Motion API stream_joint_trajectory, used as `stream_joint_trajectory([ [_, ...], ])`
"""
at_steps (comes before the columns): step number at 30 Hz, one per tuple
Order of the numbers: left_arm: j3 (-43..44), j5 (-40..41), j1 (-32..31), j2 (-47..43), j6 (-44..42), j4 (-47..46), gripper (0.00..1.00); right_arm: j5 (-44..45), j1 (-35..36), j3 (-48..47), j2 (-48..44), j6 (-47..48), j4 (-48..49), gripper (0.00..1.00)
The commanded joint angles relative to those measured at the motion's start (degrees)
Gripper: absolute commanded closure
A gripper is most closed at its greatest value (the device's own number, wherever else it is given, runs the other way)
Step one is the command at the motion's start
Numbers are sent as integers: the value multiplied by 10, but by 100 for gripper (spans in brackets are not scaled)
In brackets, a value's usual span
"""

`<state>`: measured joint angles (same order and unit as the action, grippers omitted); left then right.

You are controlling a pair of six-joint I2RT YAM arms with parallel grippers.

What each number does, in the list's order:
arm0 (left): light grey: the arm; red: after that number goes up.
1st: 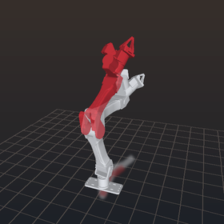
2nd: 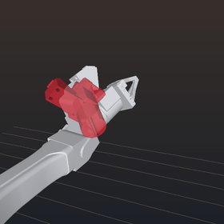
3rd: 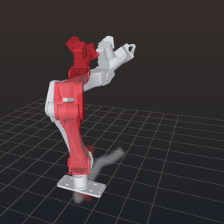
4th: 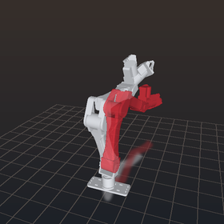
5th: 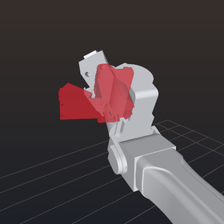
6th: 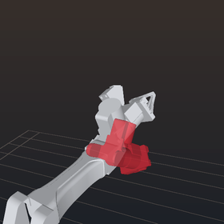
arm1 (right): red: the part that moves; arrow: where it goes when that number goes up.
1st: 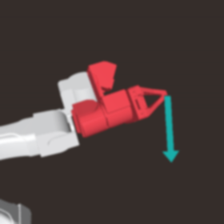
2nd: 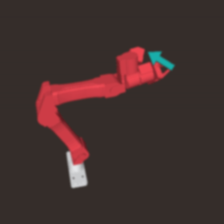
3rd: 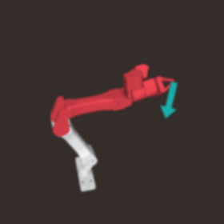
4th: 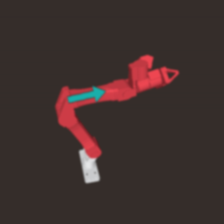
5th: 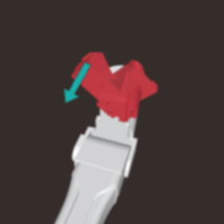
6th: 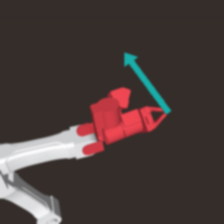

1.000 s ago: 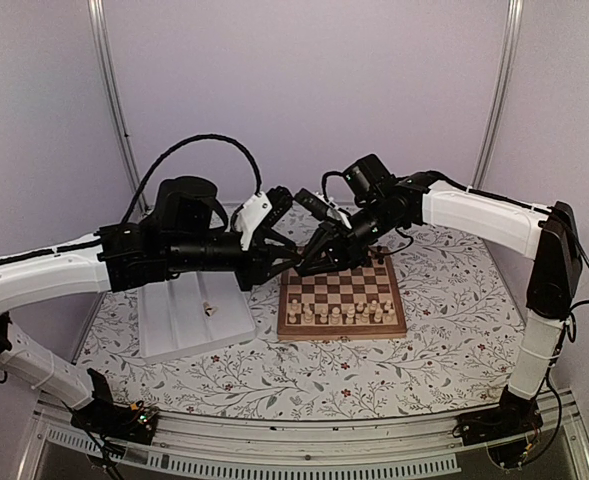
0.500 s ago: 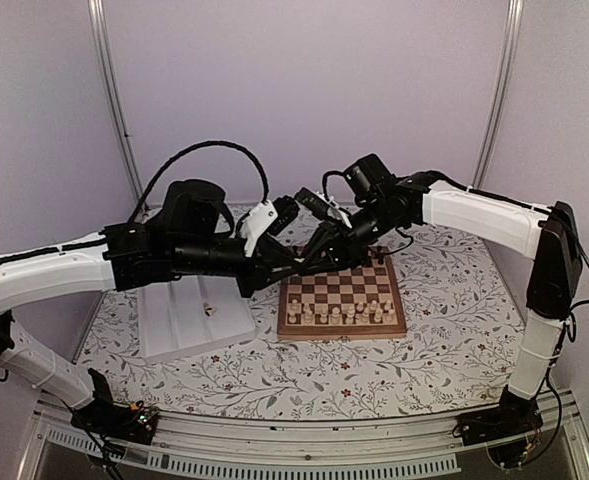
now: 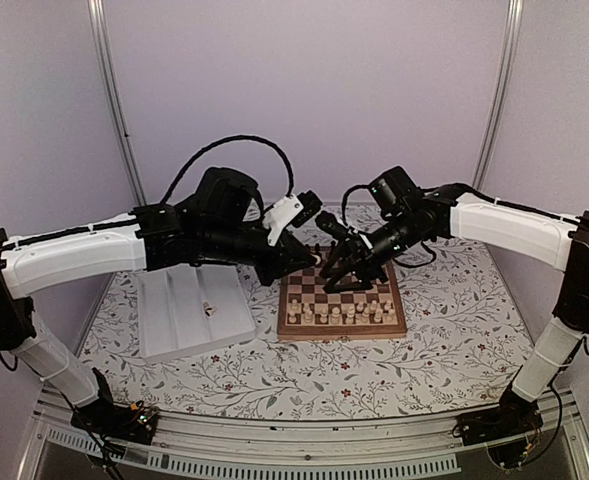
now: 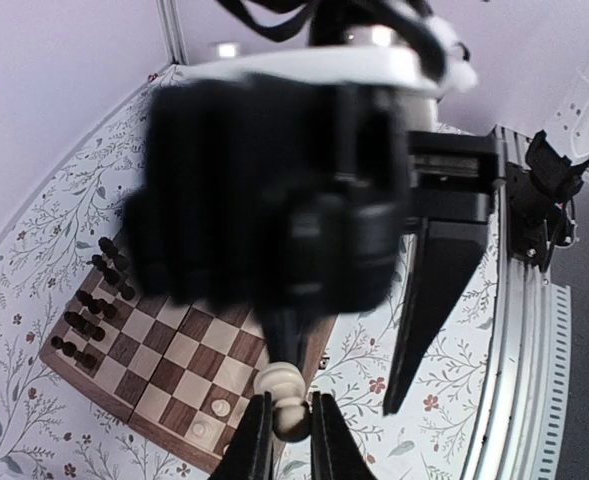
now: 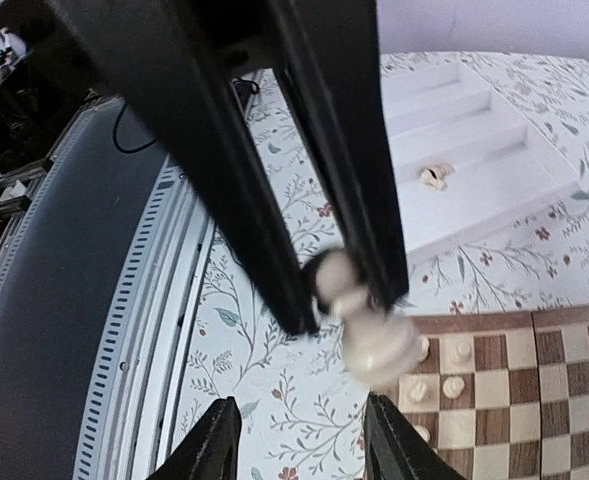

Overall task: Set up the chess pieces on the board
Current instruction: Place the chess piece on the chessboard.

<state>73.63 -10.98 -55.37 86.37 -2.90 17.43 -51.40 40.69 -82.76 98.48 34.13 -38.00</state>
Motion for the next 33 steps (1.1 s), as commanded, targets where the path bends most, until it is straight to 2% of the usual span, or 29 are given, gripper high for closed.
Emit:
stream_joint_trajectory([
  [1,42,-2,27,50,9,54,93,69,-81,88,-59,26,-4,54],
  [8,155,-39,50,179,-12,154,93,75,-185,231,-145,12,47,52],
  [12,234,-45,57,255,-33,220,93,84,-199,268,-170,-2,78,52],
  [18,314,-37,63,339,-62,286,93,91,-203,273,-170,-1,89,51],
  [22,342,-31,63,373,-68,310,93,93,-203,272,-166,1,89,50],
  [33,347,-15,63,405,-65,310,92,87,-203,274,-161,4,91,50],
])
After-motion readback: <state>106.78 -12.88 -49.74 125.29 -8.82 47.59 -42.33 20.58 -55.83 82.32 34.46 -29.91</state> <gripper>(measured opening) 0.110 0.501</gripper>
